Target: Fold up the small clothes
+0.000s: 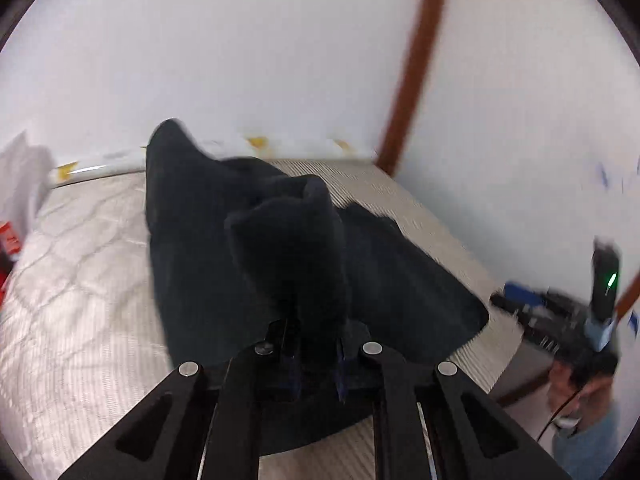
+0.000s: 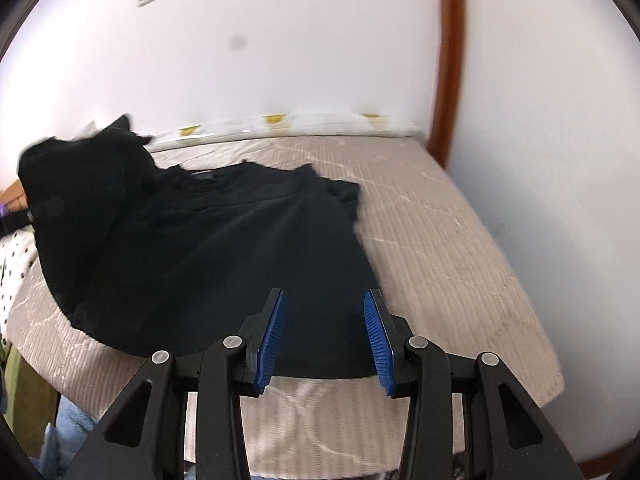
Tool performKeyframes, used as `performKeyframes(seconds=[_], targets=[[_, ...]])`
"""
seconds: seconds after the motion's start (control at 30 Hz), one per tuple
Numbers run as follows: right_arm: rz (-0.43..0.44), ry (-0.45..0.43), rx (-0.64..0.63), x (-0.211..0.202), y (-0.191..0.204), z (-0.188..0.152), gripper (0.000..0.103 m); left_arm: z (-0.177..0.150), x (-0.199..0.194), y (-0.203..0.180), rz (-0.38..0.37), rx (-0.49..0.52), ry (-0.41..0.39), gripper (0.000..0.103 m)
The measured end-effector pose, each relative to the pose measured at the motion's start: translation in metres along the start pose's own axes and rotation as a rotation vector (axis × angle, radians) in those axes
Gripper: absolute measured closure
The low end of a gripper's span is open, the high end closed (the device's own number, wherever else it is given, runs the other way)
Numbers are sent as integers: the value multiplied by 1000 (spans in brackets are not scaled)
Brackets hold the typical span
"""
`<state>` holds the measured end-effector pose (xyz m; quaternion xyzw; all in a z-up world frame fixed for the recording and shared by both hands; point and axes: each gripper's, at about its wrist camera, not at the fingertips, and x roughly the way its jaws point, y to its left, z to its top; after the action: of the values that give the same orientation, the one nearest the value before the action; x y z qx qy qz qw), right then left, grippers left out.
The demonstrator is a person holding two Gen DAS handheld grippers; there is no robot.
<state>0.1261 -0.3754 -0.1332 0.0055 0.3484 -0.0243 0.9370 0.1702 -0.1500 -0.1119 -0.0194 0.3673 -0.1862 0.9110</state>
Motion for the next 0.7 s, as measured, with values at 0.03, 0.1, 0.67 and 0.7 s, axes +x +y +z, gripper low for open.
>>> performKeyframes(seconds=[0.03, 0.1, 0.67, 0.7], targets=[[-3, 5, 7, -2, -5, -1, 62, -3, 13, -7, -11, 12, 28, 92], [-6, 15, 8, -3, -9, -2, 62, -8, 31, -10, -39, -2, 78, 92], [312, 9, 20, 8, 88, 23, 38, -49, -21, 30, 16, 68, 80, 44], [333, 12, 26, 9, 94, 22, 37, -55, -21, 36, 24, 63, 96, 44]])
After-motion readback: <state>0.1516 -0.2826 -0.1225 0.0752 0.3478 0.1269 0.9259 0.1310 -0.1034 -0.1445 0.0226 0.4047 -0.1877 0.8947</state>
